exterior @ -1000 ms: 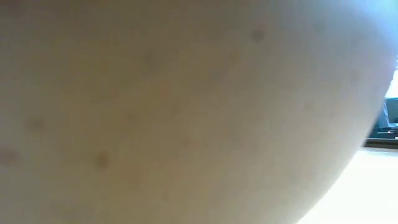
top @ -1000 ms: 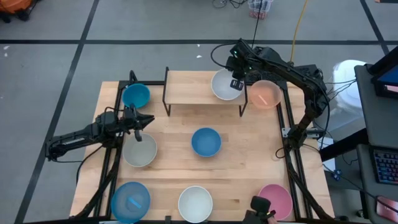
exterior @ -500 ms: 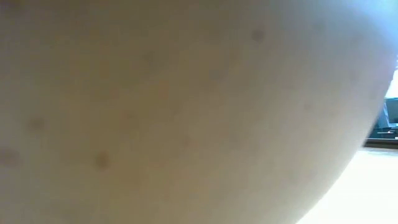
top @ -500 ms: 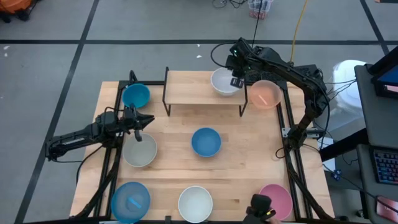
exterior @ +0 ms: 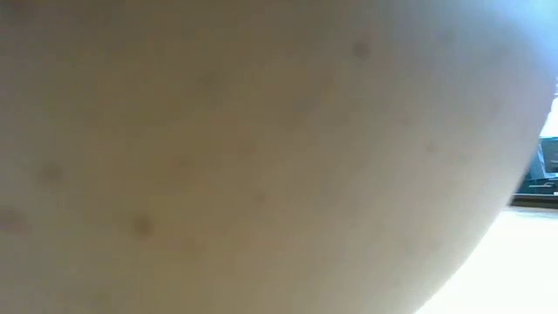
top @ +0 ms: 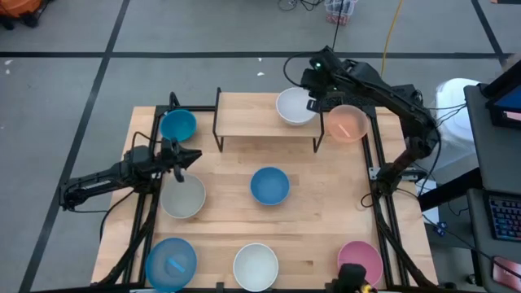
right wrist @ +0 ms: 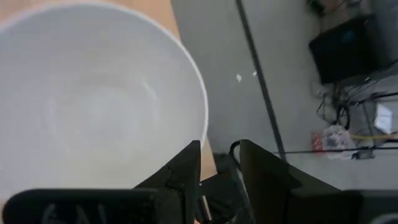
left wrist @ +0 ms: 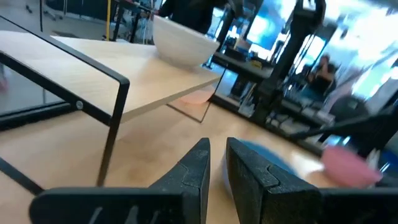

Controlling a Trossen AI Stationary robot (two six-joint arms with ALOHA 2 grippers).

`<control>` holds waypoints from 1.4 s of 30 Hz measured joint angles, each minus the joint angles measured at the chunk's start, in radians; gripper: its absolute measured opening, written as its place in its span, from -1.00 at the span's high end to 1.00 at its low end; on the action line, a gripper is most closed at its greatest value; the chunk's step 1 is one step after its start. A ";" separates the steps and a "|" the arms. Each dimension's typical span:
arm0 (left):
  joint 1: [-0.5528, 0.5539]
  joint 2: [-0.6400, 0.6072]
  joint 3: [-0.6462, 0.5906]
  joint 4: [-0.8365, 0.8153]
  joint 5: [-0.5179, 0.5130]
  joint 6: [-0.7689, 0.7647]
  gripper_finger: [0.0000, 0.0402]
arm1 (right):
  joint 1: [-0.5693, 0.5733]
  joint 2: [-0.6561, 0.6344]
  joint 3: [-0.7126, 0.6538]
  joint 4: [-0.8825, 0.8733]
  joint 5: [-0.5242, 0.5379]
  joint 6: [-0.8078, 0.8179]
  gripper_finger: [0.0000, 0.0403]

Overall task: Place and stack bowls onto a shelf
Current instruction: Stack the bottom blue bowl on top of the white bowl on the shelf

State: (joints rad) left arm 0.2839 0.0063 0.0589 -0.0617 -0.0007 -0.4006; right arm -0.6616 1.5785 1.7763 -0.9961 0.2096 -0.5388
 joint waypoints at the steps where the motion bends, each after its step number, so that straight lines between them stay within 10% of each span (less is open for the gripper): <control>1: 0.000 0.000 0.000 0.008 0.000 -0.017 0.71 | 0.005 -0.016 0.000 0.006 0.000 0.000 0.47; 16: 0.000 0.000 0.063 0.188 0.006 0.197 0.71 | 0.077 -0.237 0.000 0.046 0.002 0.083 0.47; 22: 0.000 0.038 0.290 -0.077 0.026 0.320 0.71 | 0.096 -0.304 0.000 0.047 0.003 0.109 0.47; 42: -0.156 0.963 1.032 -0.709 0.024 0.701 0.71 | 0.121 -0.456 0.000 0.064 -0.001 0.080 0.47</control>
State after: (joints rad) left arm 0.1276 0.9688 1.0908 -0.7709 0.0238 0.3008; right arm -0.5407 1.1224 1.7763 -0.9325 0.2089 -0.4590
